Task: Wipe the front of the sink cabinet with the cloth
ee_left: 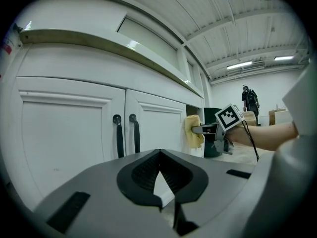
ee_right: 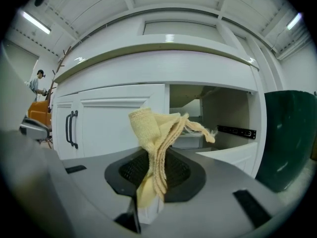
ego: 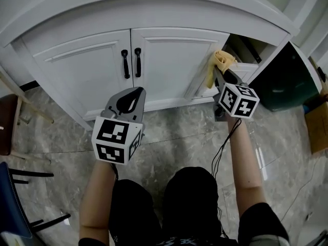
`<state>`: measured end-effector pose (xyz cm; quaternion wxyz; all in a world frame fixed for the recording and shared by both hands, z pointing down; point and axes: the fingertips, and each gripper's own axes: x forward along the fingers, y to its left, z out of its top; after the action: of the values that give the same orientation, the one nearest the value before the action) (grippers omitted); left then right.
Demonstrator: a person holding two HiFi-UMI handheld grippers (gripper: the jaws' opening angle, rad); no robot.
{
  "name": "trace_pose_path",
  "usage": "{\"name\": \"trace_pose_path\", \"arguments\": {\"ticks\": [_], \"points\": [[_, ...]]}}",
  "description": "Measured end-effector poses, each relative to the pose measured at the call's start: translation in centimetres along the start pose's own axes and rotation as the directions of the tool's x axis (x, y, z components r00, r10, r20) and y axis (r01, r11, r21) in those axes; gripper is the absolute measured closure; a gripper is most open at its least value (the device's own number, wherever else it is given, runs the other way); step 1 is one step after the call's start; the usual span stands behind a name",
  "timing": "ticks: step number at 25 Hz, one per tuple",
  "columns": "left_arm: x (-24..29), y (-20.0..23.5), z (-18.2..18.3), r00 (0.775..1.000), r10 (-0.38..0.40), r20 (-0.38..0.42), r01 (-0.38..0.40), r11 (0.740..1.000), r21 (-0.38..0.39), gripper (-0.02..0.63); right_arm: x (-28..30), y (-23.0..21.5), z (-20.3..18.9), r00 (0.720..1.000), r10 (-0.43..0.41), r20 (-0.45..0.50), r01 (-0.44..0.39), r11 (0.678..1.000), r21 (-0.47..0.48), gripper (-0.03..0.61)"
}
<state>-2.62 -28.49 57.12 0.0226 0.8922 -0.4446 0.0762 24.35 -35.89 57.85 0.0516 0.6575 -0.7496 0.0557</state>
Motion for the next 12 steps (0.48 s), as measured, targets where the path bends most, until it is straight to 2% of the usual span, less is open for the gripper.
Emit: {"name": "trace_pose_path", "arguments": {"ticks": [3, 6, 12], "points": [[-0.6, 0.5, -0.4, 1.0, 0.006, -0.001, -0.006, 1.0, -0.002, 0.598, -0.3, 0.8, -0.1, 1.0, 0.01, 0.004, -0.01, 1.0, 0.0, 0.495], [-1.5, 1.4, -1.1, 1.0, 0.024, -0.006, -0.024, 1.0, -0.007, 0.598, -0.5, 3.0, -0.2, 0.998, 0.055, 0.012, -0.055, 0.998, -0.003, 0.495], [-3.8, 3.8, -3.3, 0.997, 0.077, -0.031, -0.077, 0.997, -0.027, 0.598, 0.0, 11.2, -1.3, 0.97, 0.244, 0.016, -0.244, 0.97, -0.009, 0.495]]}}
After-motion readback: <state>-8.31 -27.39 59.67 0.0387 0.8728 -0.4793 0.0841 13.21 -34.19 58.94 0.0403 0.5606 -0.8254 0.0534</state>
